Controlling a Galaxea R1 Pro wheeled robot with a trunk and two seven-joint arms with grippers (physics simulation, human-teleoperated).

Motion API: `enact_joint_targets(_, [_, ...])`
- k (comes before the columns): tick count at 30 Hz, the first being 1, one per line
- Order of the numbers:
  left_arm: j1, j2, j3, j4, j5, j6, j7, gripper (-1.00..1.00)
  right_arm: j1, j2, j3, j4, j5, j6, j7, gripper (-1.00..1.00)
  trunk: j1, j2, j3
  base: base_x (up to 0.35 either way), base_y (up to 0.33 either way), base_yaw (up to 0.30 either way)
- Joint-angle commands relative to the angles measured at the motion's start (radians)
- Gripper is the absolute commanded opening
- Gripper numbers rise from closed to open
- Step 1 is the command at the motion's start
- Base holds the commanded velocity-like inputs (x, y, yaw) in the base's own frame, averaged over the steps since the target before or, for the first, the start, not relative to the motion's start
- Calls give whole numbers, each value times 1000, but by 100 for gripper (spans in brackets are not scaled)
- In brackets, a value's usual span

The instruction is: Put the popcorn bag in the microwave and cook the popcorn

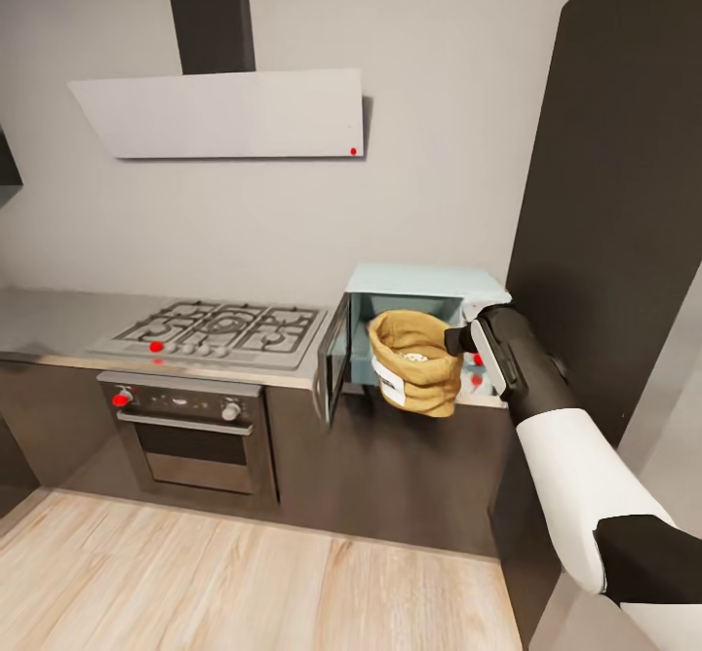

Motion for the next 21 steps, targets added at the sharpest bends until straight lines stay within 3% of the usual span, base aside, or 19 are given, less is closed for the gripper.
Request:
enact_joint_targets(1, [0, 0, 1, 0, 5, -3, -1, 100, -1, -1, 4, -1, -2, 4, -5, -100, 0, -1, -1, 224, 0, 0])
enact_joint_targets(9, [0, 1, 1, 0, 5, -3, -1, 100, -1, -1, 3, -1, -2, 4, -5, -100, 0, -1, -1, 197, 0, 0])
enact_joint_targets(21, [0, 1, 1, 0, 5, -3, -1, 100, -1, -1, 3, -1, -2, 4, -5, -100, 0, -1, -1, 14, 0, 0])
